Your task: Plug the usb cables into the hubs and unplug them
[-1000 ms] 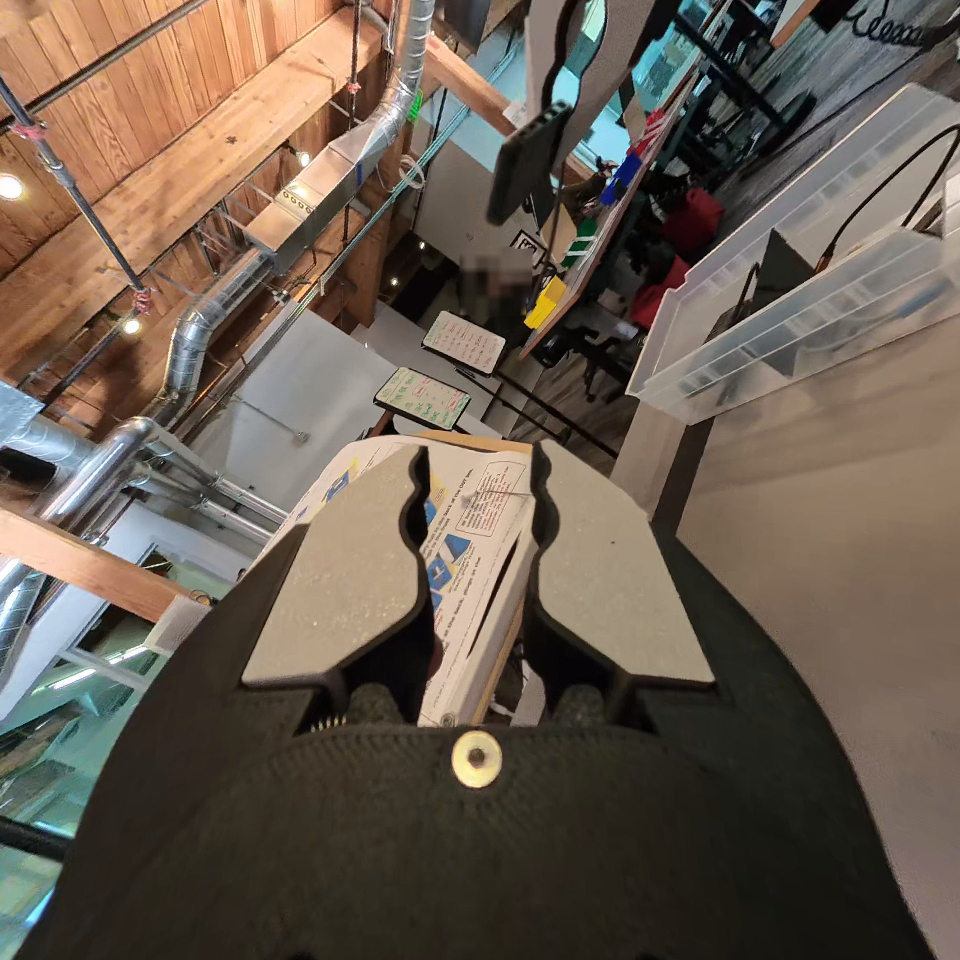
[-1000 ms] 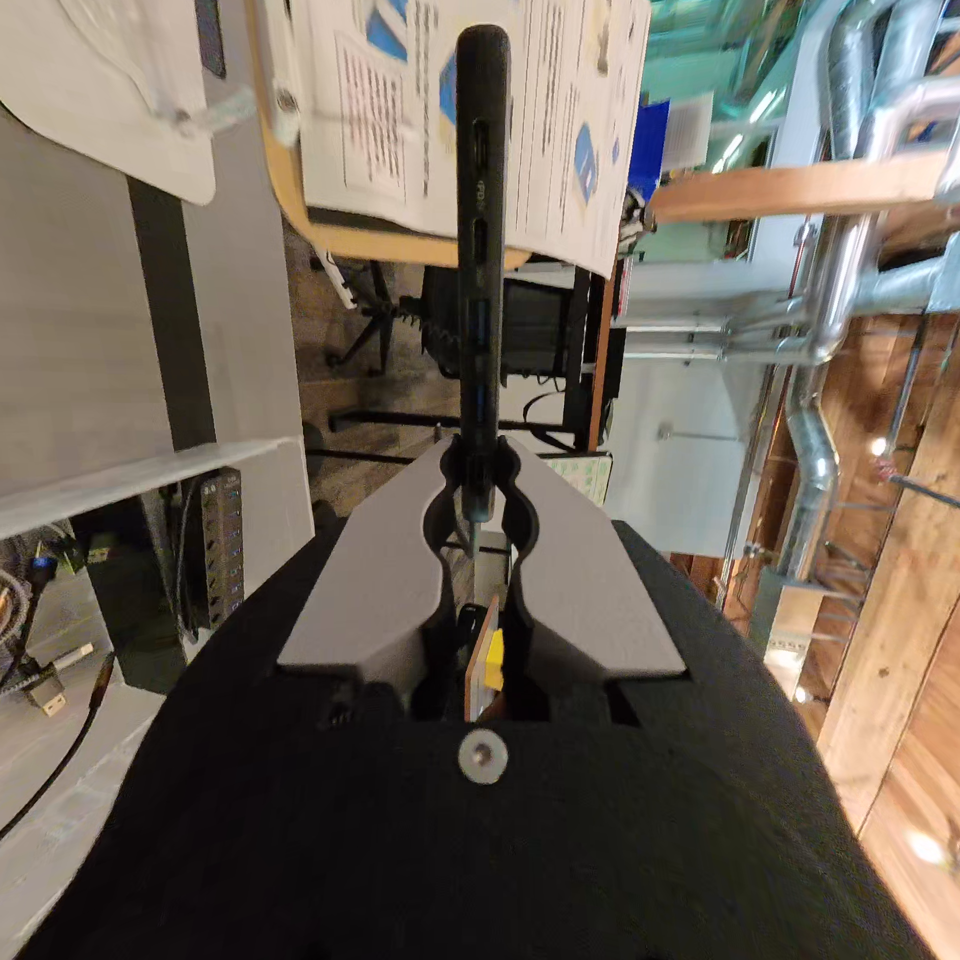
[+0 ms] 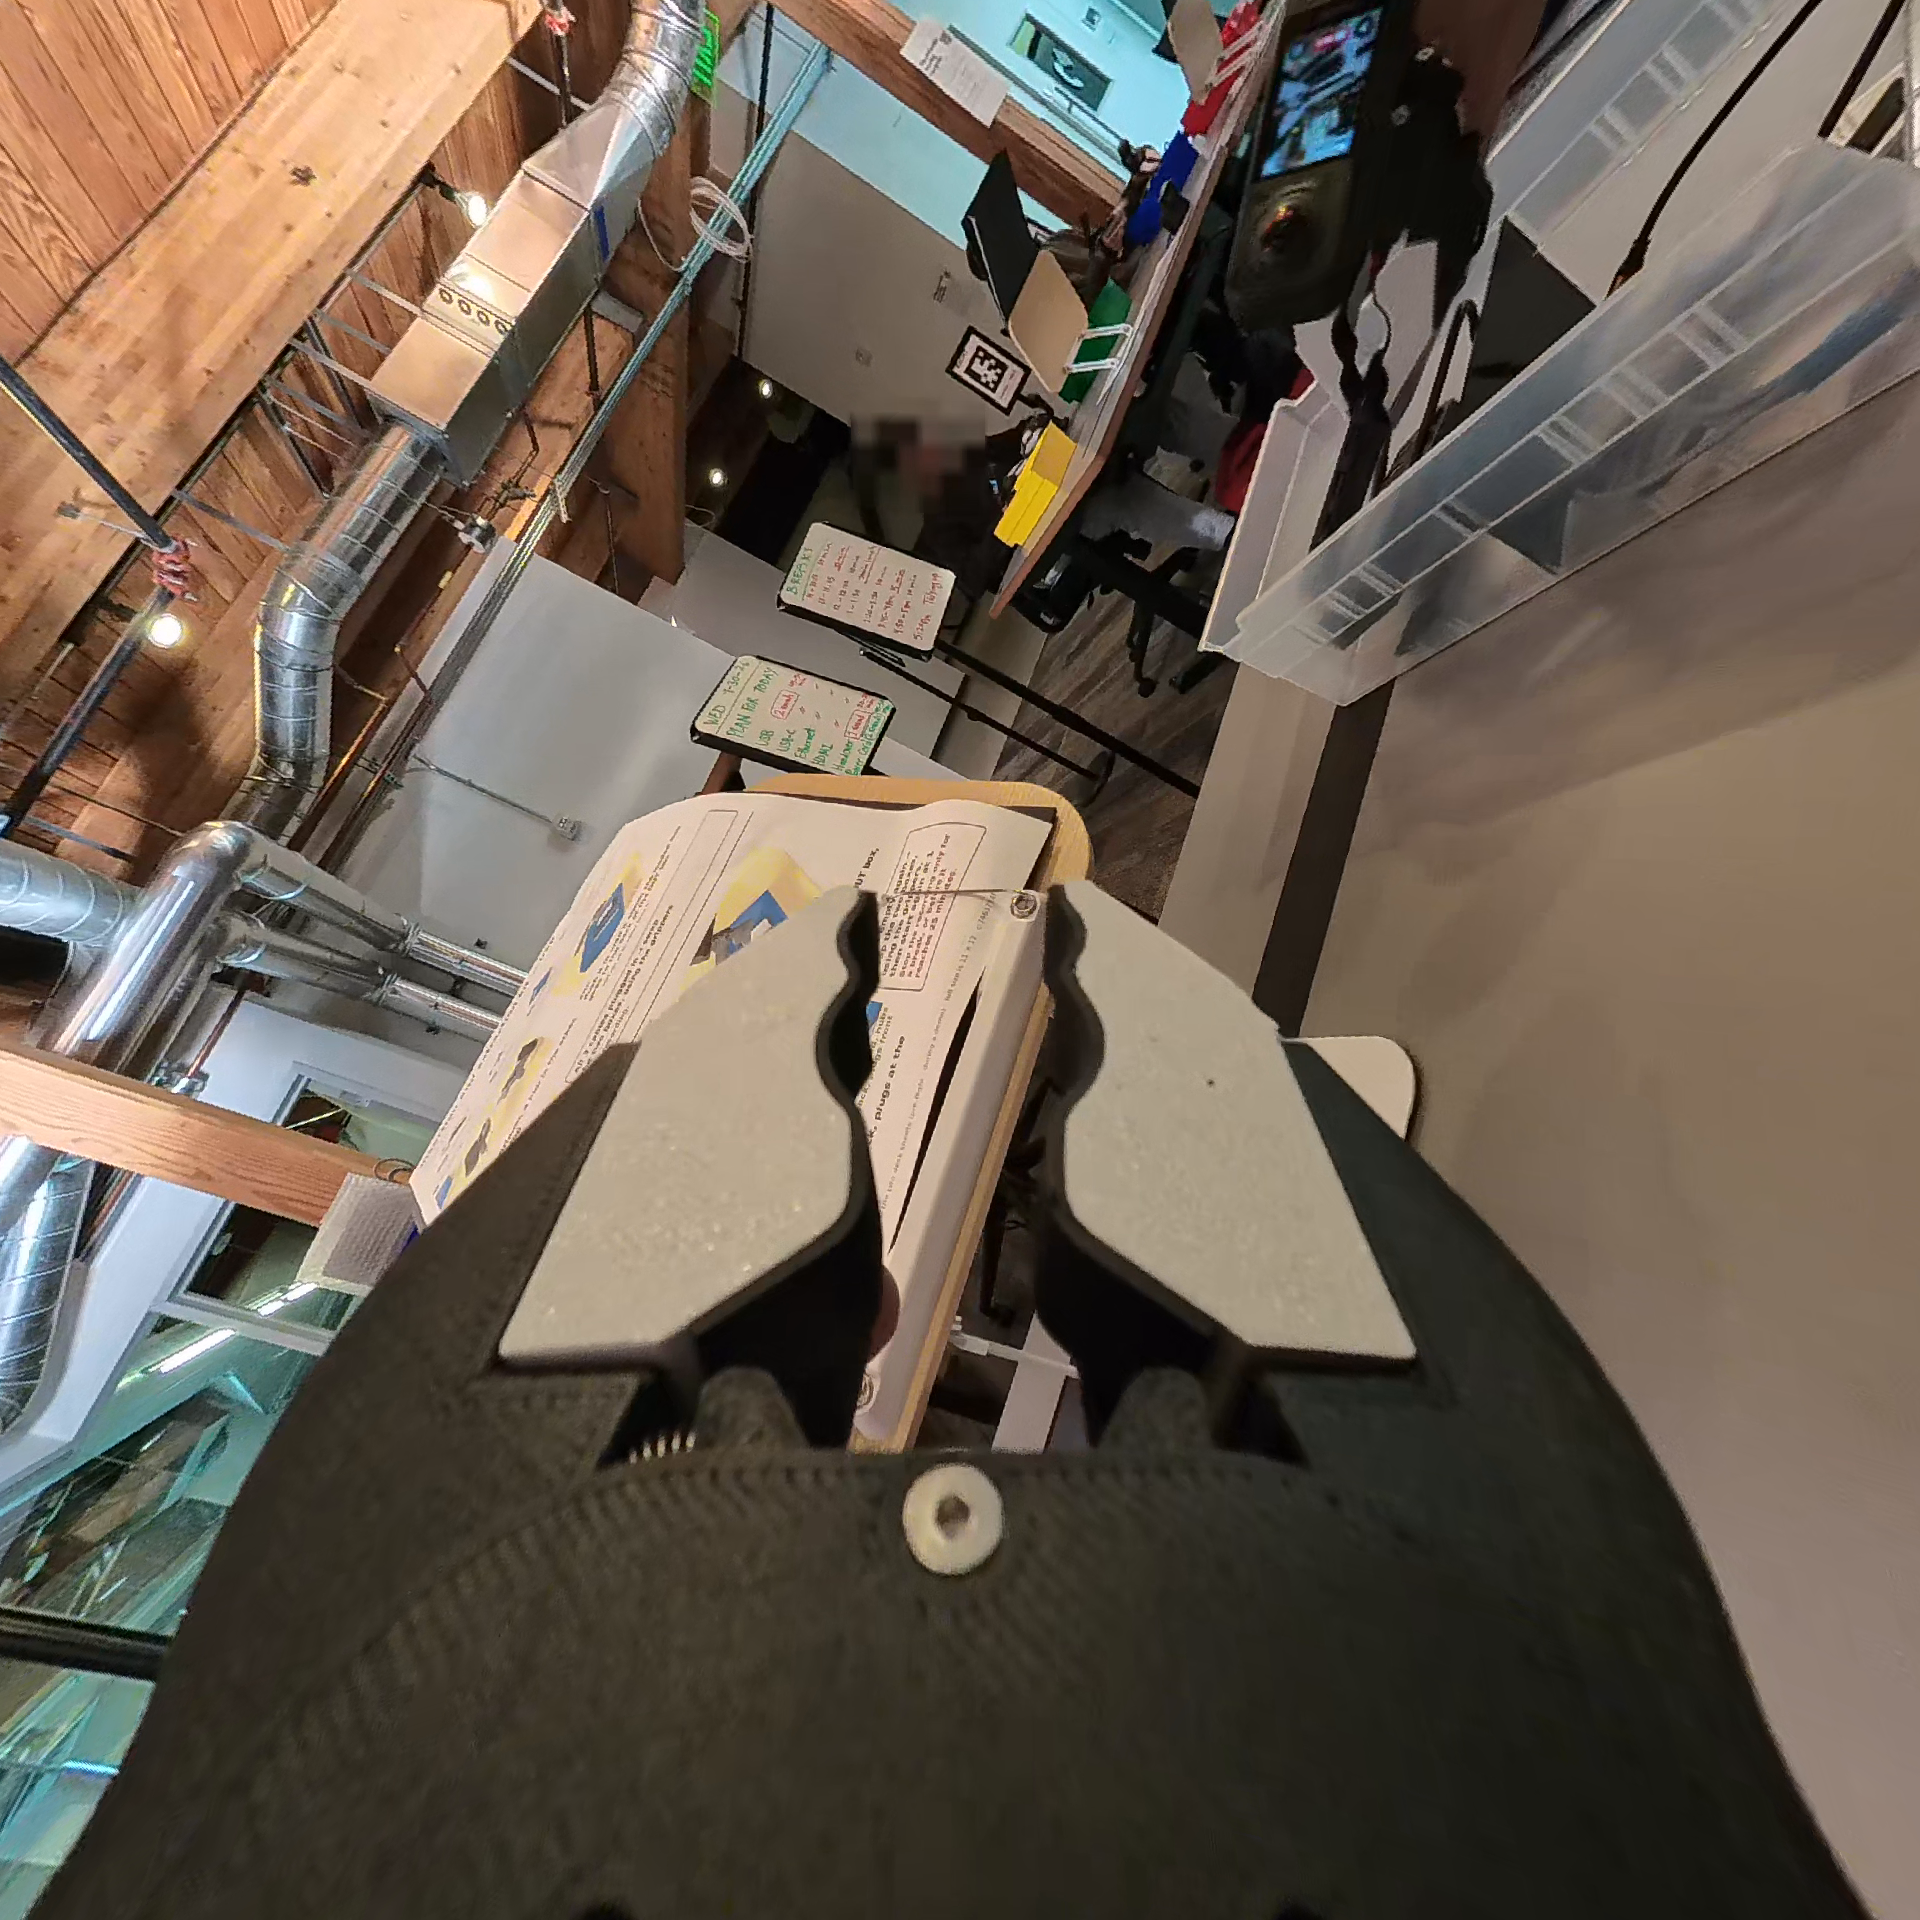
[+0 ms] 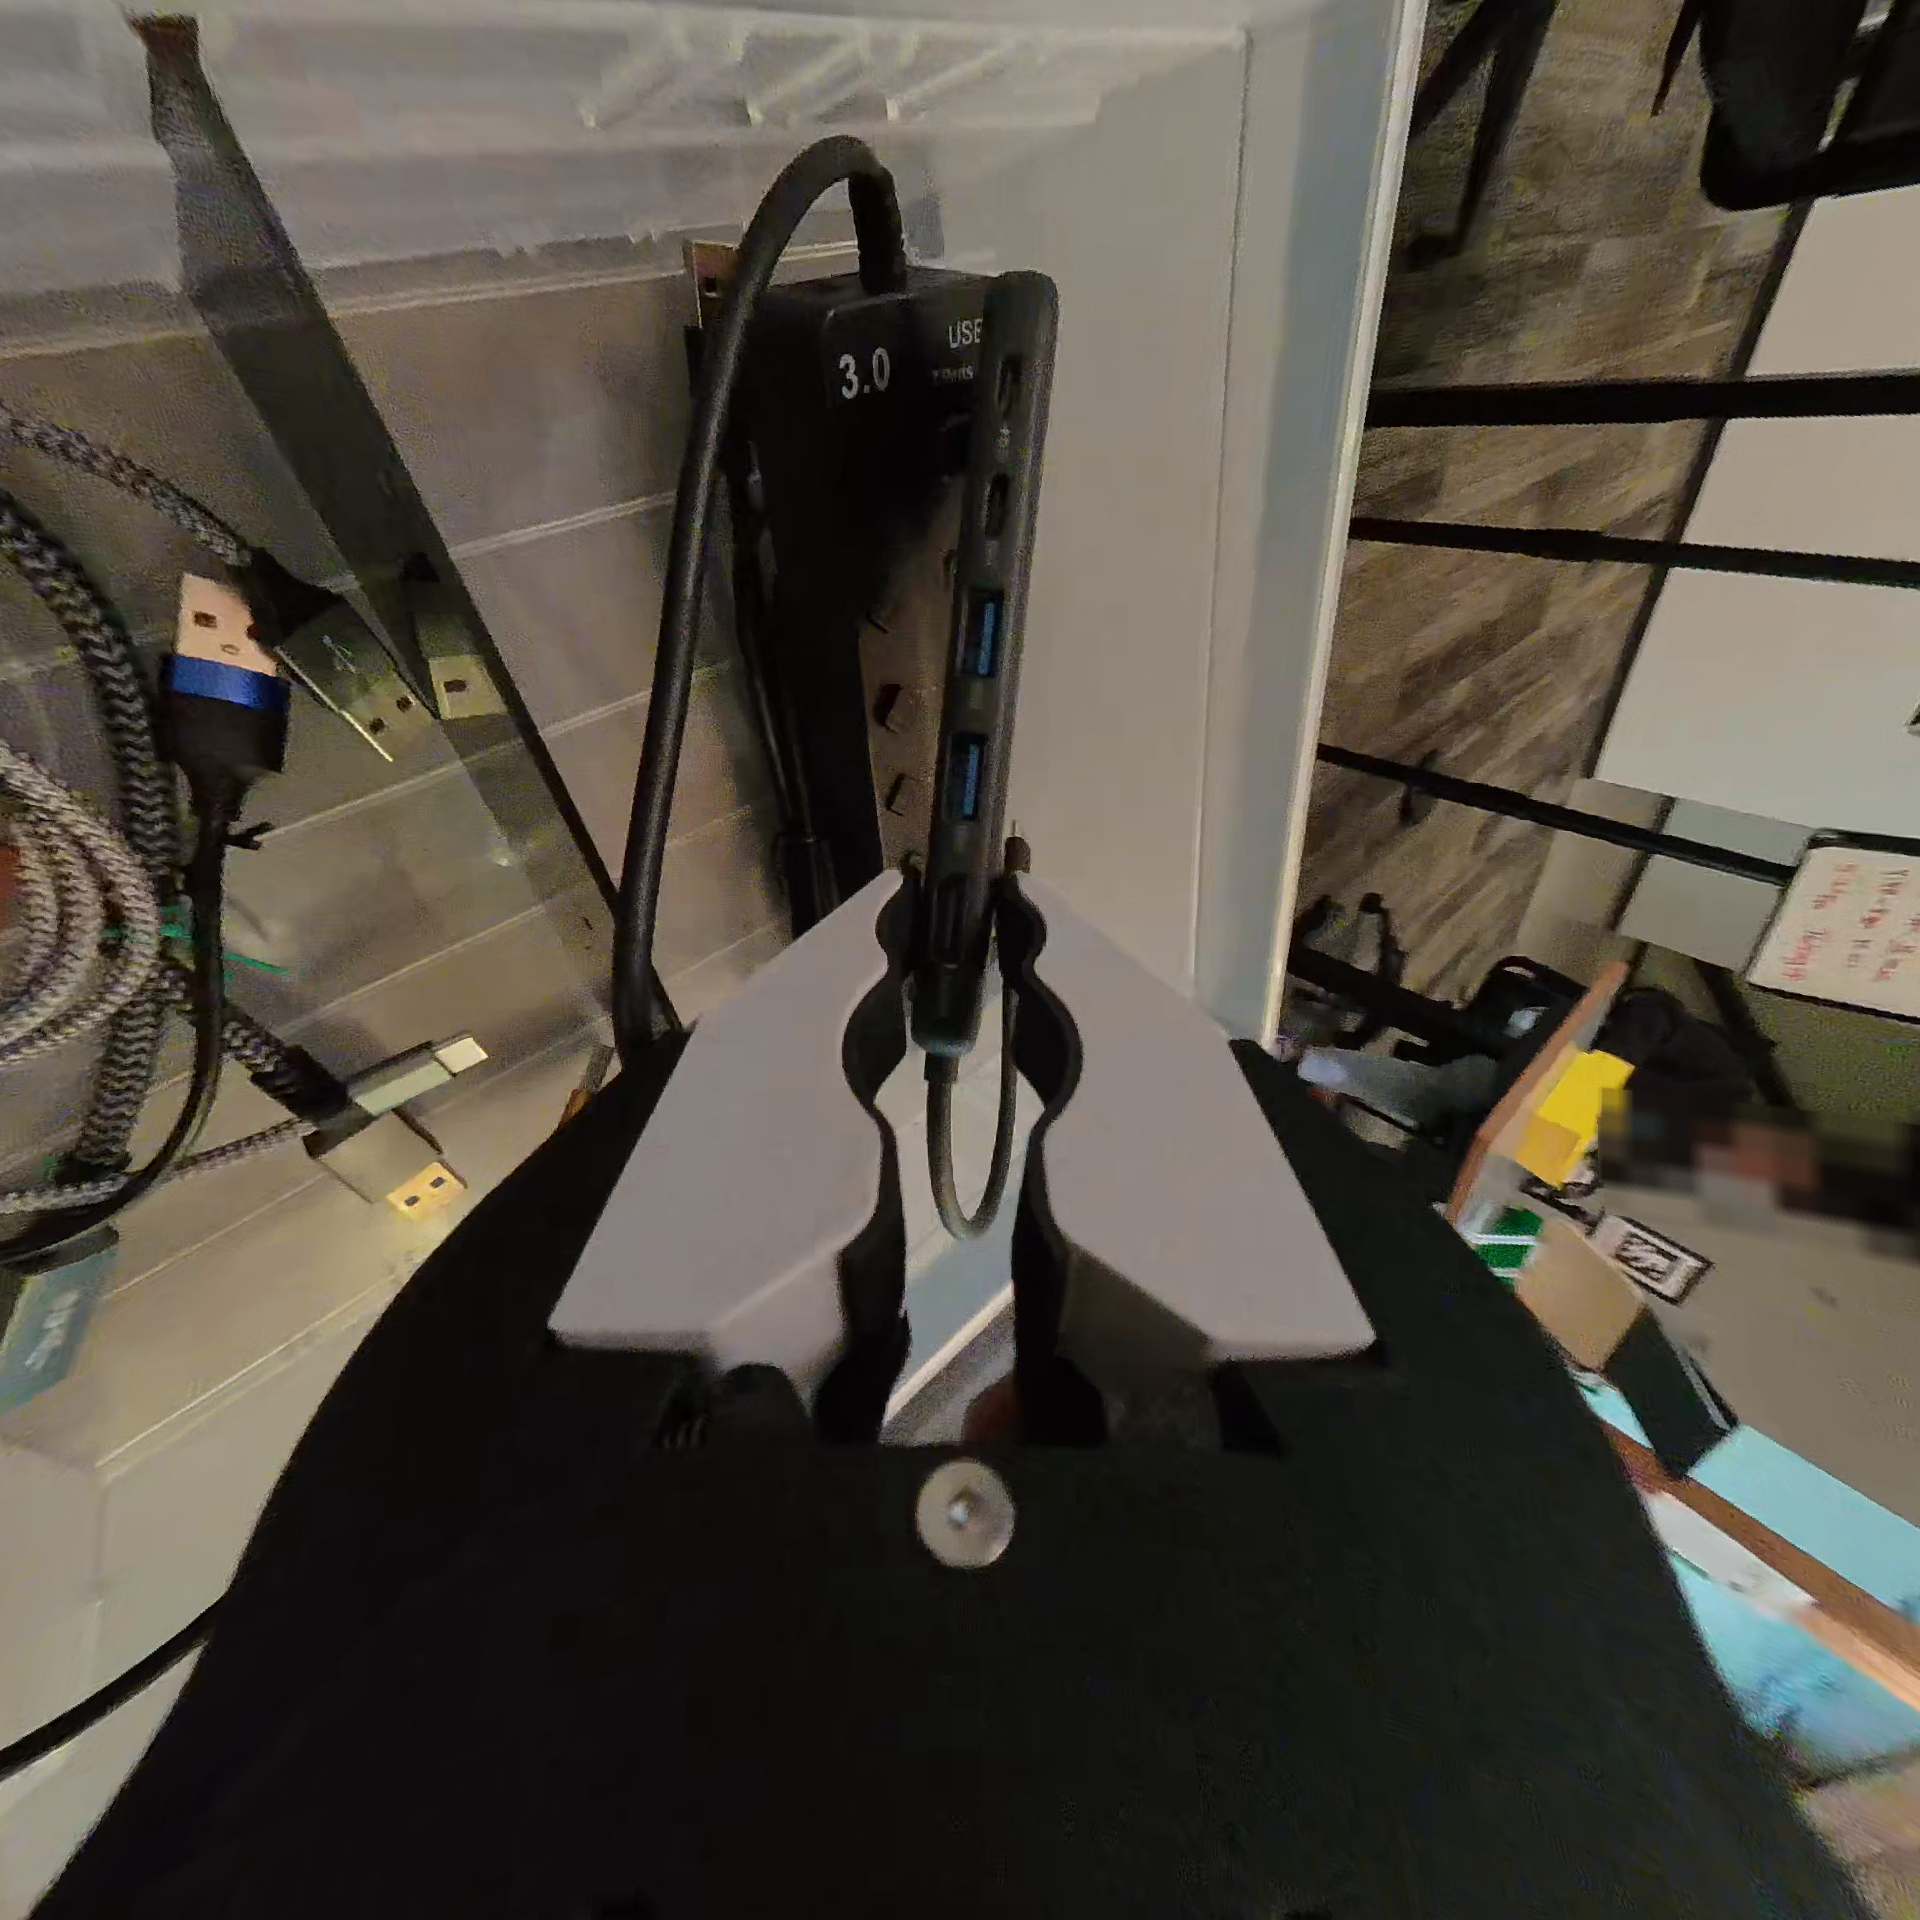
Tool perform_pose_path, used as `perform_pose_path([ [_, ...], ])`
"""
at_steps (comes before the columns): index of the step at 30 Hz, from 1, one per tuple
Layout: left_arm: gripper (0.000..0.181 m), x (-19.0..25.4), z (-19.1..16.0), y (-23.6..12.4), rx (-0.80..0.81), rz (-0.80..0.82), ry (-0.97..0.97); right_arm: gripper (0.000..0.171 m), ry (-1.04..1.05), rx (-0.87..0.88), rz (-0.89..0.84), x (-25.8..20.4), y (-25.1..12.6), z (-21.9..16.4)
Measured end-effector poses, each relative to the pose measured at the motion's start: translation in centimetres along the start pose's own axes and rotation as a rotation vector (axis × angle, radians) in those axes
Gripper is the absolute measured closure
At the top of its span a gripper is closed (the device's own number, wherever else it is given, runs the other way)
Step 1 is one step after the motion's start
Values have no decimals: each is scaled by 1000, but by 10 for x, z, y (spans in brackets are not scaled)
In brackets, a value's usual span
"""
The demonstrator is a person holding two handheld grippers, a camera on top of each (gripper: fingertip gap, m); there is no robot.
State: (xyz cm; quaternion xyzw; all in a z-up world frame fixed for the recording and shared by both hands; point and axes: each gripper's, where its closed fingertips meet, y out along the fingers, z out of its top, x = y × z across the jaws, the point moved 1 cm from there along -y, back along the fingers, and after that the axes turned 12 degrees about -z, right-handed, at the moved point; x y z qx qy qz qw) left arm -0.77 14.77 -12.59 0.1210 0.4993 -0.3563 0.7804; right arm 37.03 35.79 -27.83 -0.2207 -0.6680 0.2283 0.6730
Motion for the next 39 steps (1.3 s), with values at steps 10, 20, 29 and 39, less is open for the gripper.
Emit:
perform_pose_path([
  [10,151,1,-6,2,-12,-16,-8,132,297,49,293,-8,-27,2],
  [20,149,-16,-8,-5,4,31,-83,127,524,380,-32,72,-150,91],
  [29,151,-50,-8,-28,45,151,-229,134,831,1112,-235,122,-340,305],
  [39,151,-84,-27,-60,77,227,-332,139,1112,1533,-283,118,-363,377],
])
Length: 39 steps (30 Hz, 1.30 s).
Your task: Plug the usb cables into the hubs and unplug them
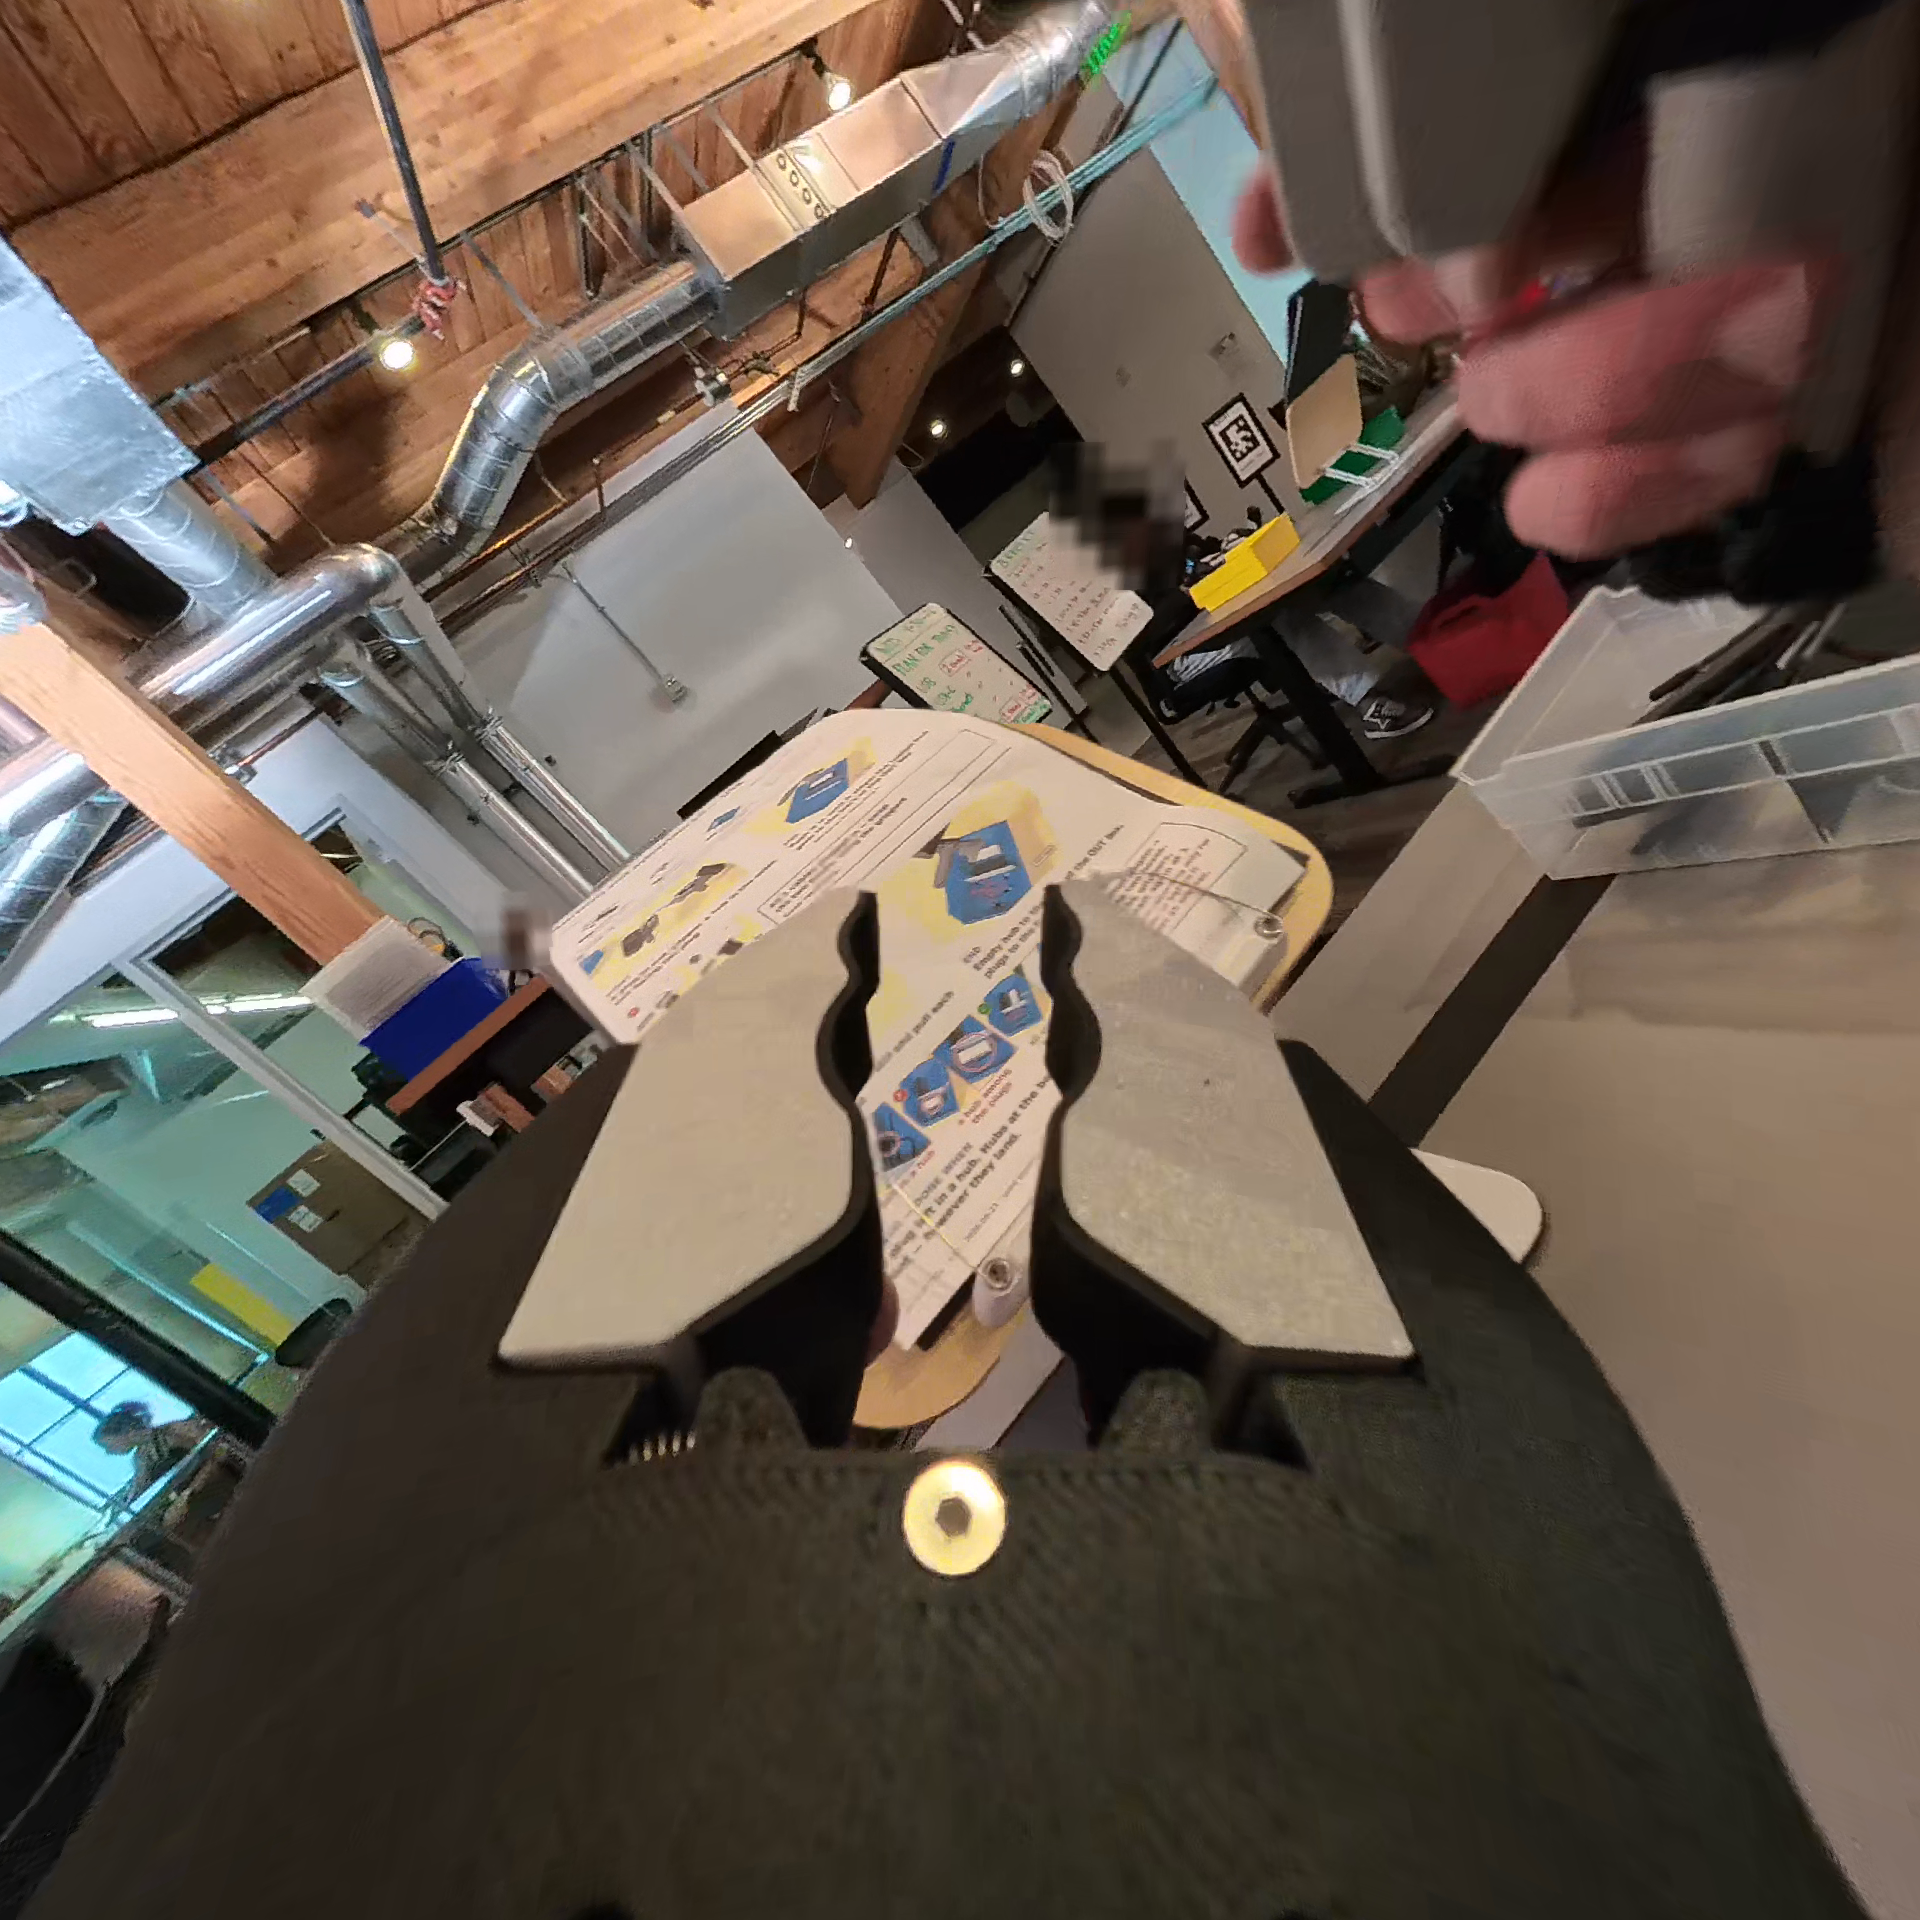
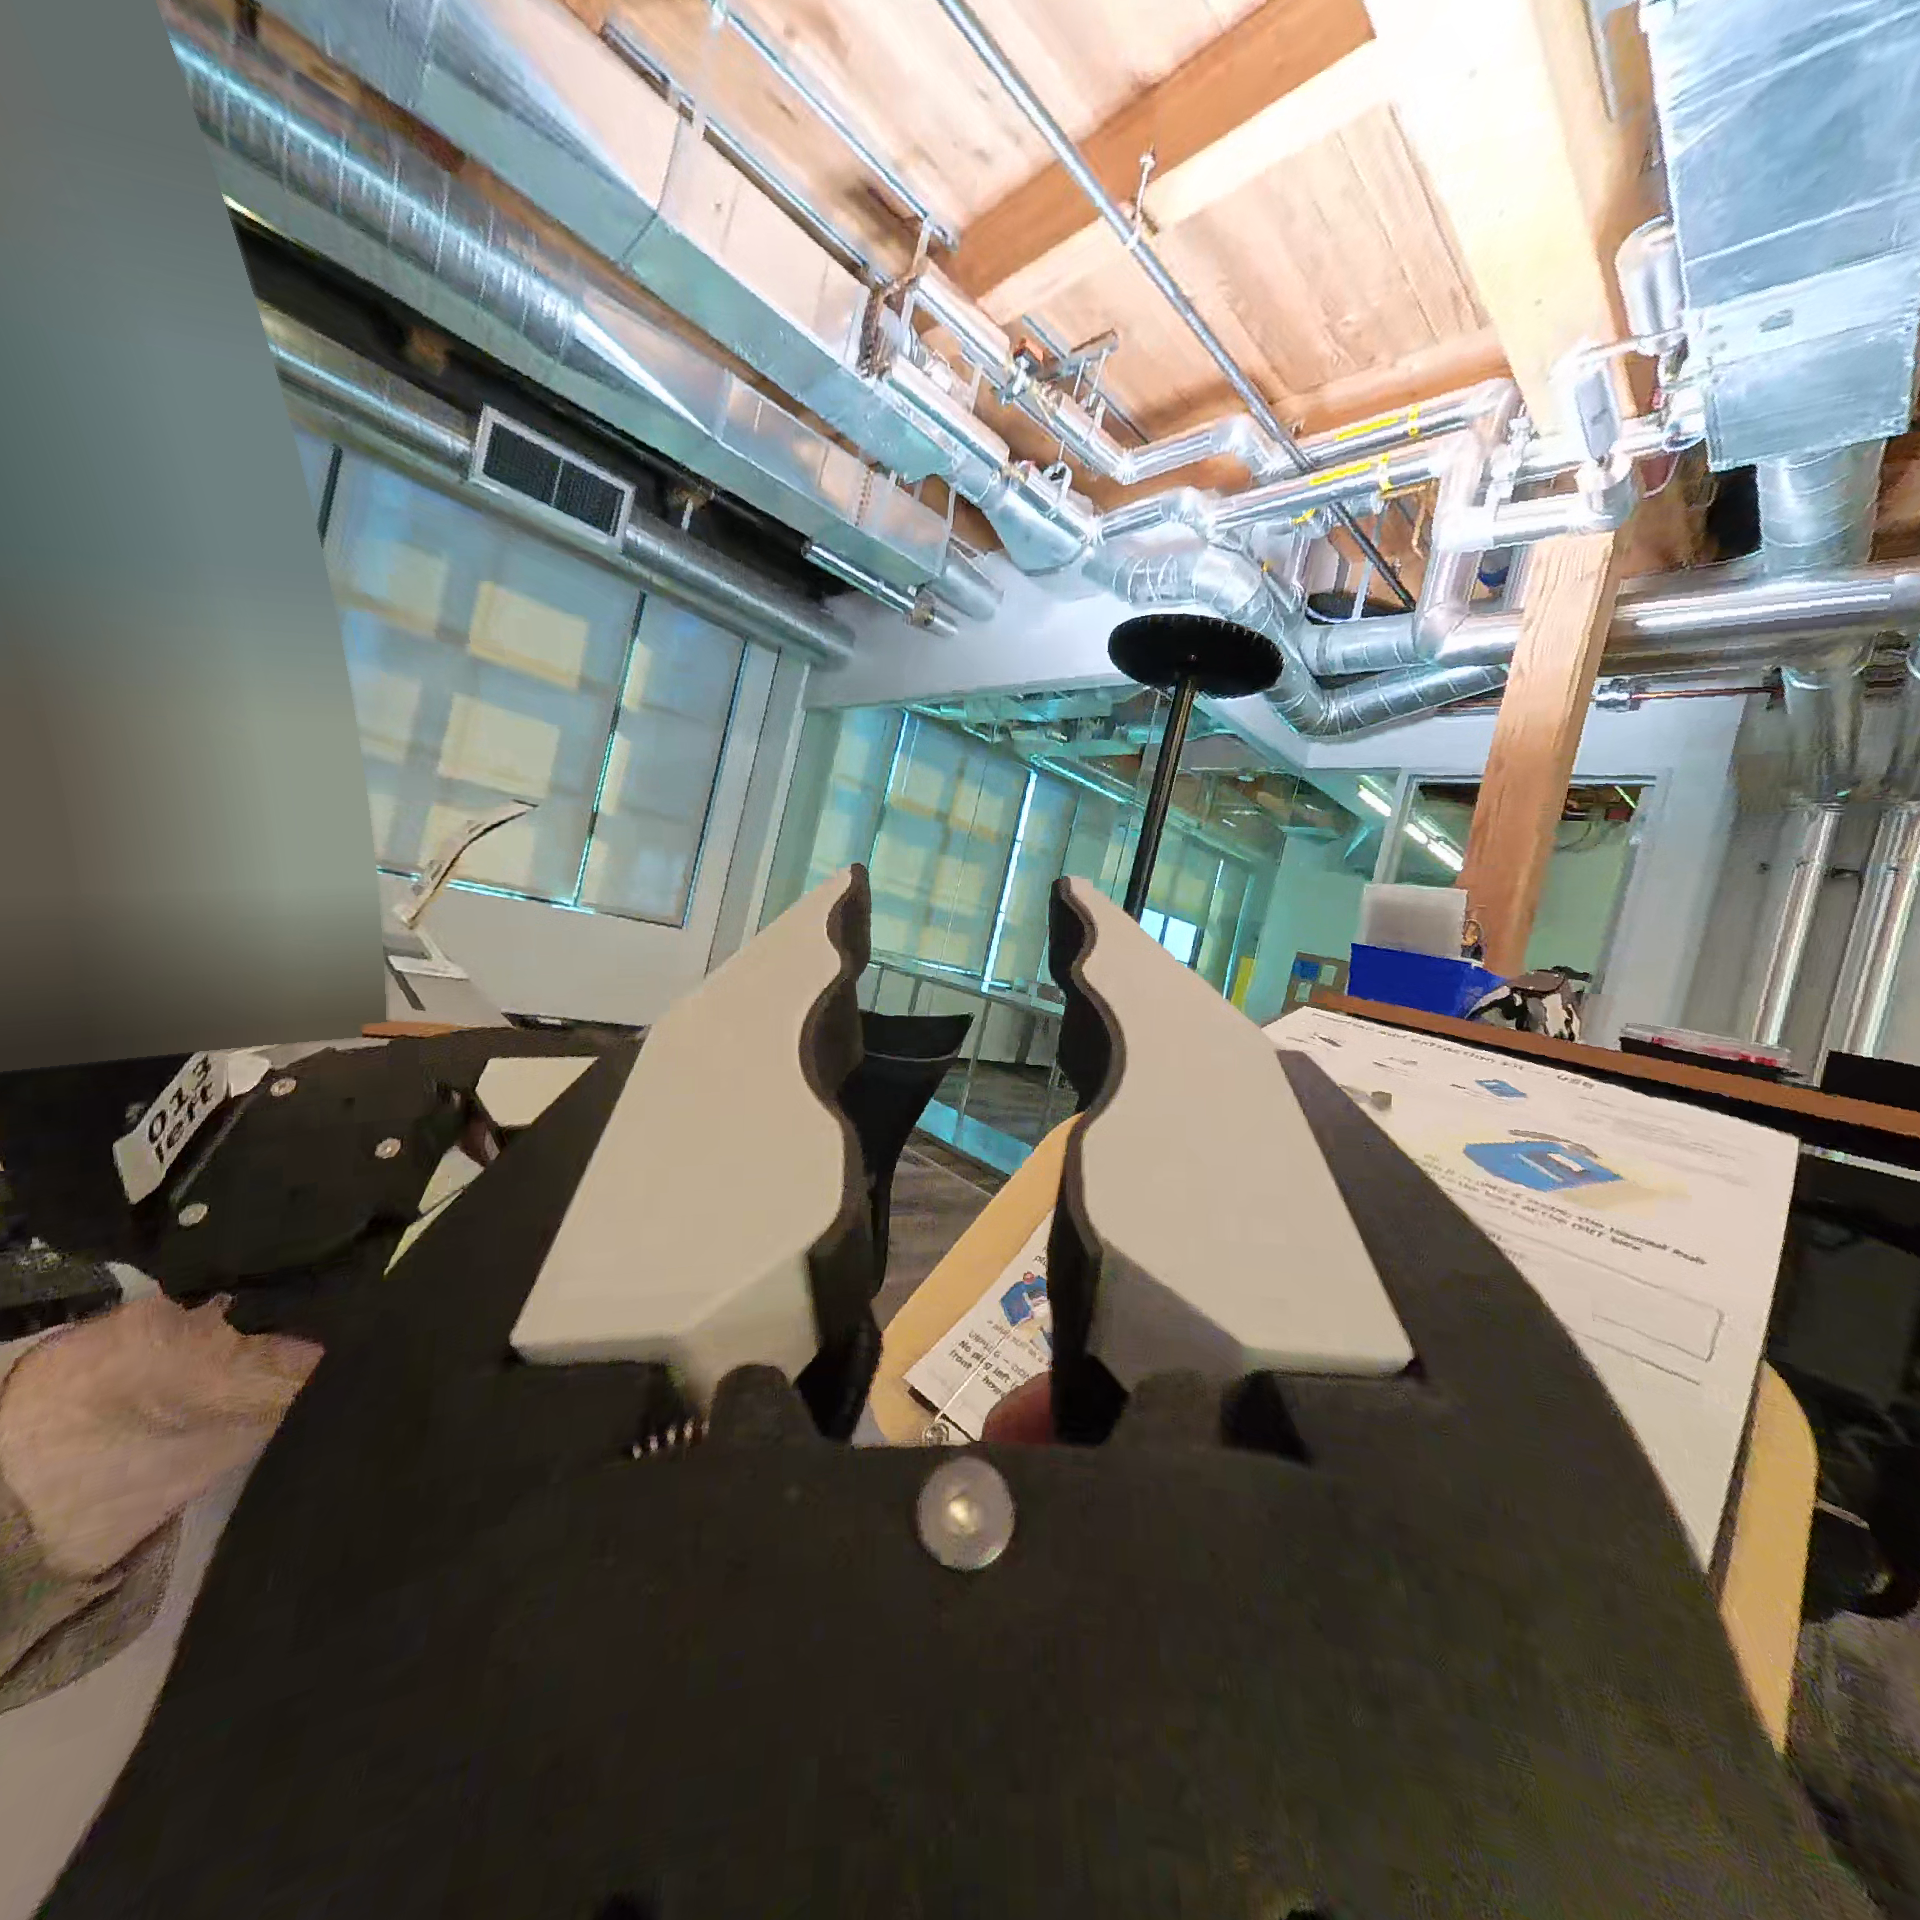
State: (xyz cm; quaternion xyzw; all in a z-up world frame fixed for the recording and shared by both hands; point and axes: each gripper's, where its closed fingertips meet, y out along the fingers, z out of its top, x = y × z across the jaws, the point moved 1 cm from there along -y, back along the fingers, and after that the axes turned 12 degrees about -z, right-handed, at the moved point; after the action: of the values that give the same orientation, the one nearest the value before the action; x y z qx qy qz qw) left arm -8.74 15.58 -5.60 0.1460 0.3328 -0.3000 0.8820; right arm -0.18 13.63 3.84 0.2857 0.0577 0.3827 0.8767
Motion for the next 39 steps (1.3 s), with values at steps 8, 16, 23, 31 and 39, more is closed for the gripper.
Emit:
perform_pose_path([
  [8,153,-24,-14,-9,12,34,-123,140,-9,-12,-51,17,-12,-36],
  [16,147,-21,-21,-4,7,10,-144,140,-76,-15,-129,36,-18,-36],
  [23,134,-15,-29,4,-14,-1,-176,136,-135,-107,-95,12,-4,-59],
  [31,113,-15,-57,13,-143,18,-201,122,-274,-313,-58,-7,9,-109],
  [39,96,-17,-92,24,-238,147,-282,100,-291,-523,-75,-4,9,-163],
])
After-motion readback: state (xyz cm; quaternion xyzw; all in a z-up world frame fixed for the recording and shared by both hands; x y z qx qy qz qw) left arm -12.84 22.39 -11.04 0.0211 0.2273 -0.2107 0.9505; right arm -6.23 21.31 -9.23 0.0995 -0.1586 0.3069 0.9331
